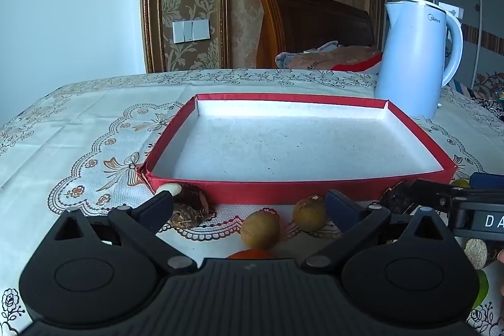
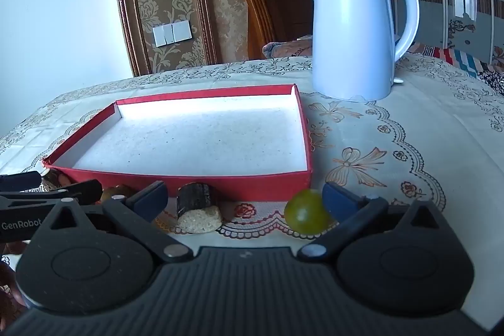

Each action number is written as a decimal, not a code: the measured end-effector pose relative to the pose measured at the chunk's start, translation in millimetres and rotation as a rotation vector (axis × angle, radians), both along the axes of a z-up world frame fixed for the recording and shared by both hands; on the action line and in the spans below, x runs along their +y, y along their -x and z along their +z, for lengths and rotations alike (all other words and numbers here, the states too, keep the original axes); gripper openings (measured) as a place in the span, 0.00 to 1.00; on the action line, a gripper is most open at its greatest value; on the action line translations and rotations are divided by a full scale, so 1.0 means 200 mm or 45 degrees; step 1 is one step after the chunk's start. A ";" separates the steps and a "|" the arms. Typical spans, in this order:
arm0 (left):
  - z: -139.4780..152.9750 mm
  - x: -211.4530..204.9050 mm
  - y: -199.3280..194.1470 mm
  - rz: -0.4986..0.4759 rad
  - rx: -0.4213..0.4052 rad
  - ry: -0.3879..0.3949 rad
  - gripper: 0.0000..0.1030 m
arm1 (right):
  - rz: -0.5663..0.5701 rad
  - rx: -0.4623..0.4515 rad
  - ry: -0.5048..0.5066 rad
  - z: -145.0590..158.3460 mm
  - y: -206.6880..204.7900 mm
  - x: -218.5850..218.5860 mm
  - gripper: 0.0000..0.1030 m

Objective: Organize fruits

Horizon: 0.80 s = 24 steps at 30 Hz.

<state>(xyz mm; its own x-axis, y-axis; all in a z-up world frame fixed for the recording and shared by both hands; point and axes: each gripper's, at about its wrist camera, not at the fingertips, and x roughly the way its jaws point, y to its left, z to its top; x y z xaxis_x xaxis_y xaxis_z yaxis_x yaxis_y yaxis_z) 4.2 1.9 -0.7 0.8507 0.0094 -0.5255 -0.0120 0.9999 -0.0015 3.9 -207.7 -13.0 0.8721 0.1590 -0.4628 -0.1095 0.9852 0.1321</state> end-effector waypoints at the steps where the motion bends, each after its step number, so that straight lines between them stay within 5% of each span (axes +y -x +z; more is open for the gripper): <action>1: 0.00 0.01 -0.01 0.003 0.011 0.007 1.00 | 0.002 -0.003 -0.005 0.00 0.00 0.00 1.00; 24: 0.01 0.00 0.03 -0.044 -0.074 0.018 1.00 | -0.007 0.002 -0.001 0.00 0.02 -0.01 1.00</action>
